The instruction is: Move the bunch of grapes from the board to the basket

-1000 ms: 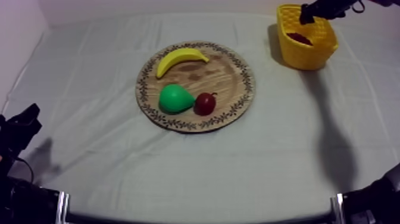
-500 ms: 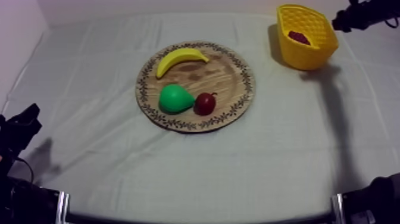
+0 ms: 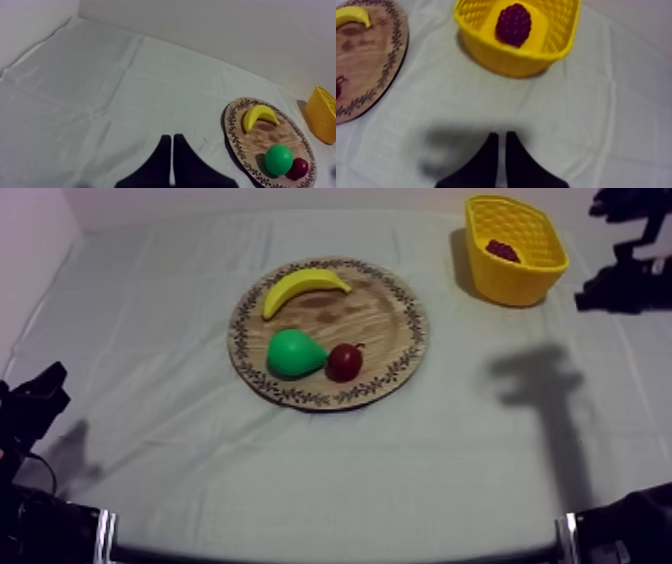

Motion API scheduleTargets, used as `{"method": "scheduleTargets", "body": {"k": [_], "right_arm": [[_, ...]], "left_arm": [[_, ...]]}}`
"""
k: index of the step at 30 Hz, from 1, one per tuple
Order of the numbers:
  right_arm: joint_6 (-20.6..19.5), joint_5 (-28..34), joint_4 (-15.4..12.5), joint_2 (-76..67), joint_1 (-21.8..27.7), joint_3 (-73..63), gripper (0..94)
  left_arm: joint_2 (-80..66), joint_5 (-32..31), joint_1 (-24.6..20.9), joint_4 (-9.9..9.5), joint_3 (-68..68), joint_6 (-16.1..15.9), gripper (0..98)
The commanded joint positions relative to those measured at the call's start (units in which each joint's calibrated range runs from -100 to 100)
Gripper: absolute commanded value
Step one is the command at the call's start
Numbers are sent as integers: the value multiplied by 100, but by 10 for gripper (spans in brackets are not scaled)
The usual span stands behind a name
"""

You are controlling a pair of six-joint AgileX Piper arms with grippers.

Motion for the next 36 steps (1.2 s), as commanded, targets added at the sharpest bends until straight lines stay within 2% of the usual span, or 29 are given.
{"method": "scheduleTargets", "body": {"k": [1,5,15,20,23,29,36], "right_arm": [[-627,201,301,-1352,-273,864,7],[-818,500,418,-2415,-353,1429,4],[-505,678,385,-4978,-155,2836,2],[-488,766,458,-5851,-198,3283,2],[-509,657,531,-6091,-224,3578,2],[-602,434,492,-6201,-184,3792,2],[-1003,362,468,-6215,-183,3835,3]], "left_arm": [[0,-2,1,0,1,0,0],[0,-2,1,0,1,0,0],[0,-2,1,0,1,0,0],[0,-2,1,0,1,0,0],[0,-2,1,0,1,0,0],[0,-2,1,0,1,2,0],[0,-2,1,0,1,3,0]]}}
